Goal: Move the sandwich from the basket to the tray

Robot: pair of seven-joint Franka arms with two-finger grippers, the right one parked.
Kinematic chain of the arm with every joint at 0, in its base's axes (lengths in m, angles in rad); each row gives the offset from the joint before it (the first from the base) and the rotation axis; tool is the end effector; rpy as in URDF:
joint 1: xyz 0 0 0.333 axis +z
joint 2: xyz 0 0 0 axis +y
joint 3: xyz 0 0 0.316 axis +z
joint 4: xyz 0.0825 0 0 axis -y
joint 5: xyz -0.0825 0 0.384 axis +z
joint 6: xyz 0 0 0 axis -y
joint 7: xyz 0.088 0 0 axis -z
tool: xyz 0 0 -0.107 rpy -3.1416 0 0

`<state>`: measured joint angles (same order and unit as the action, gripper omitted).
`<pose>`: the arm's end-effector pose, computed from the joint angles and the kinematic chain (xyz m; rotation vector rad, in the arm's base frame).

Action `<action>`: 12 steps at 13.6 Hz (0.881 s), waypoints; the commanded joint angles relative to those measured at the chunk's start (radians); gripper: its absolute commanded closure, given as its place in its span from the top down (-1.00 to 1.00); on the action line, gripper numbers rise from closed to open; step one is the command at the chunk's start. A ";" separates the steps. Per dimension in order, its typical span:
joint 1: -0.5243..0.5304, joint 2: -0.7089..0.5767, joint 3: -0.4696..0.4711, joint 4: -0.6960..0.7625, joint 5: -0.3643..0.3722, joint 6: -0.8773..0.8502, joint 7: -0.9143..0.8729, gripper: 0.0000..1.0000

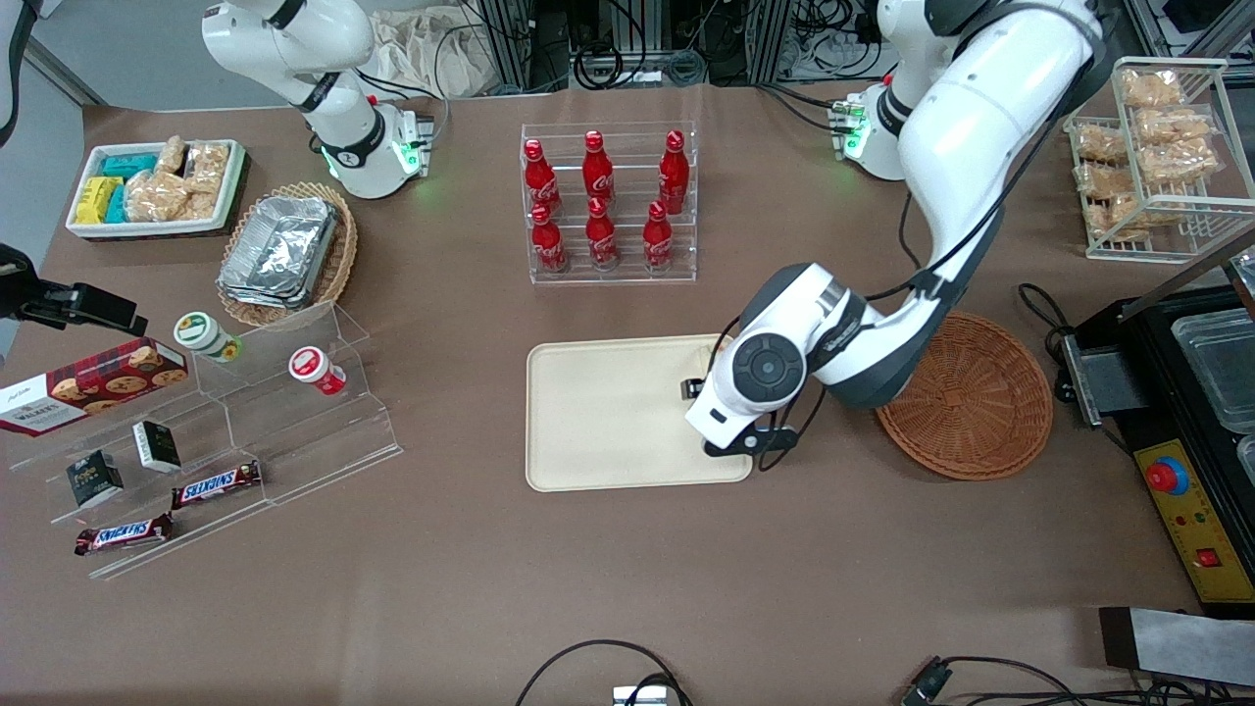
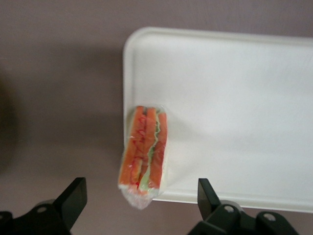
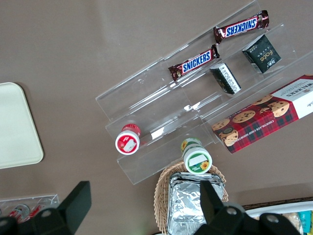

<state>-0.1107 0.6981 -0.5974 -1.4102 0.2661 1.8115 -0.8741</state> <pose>0.5891 -0.3703 0.3264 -3.0787 -0.2422 0.3331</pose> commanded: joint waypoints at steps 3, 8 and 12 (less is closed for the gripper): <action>0.003 -0.320 0.105 -0.208 -0.040 -0.012 -0.040 1.00; 0.000 -0.569 0.300 -0.342 -0.226 -0.026 0.223 1.00; 0.000 -0.611 0.445 -0.343 -0.226 -0.055 0.409 1.00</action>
<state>-0.1071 0.1252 -0.2160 -1.7268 0.0580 1.7694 -0.5579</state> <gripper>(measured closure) 0.000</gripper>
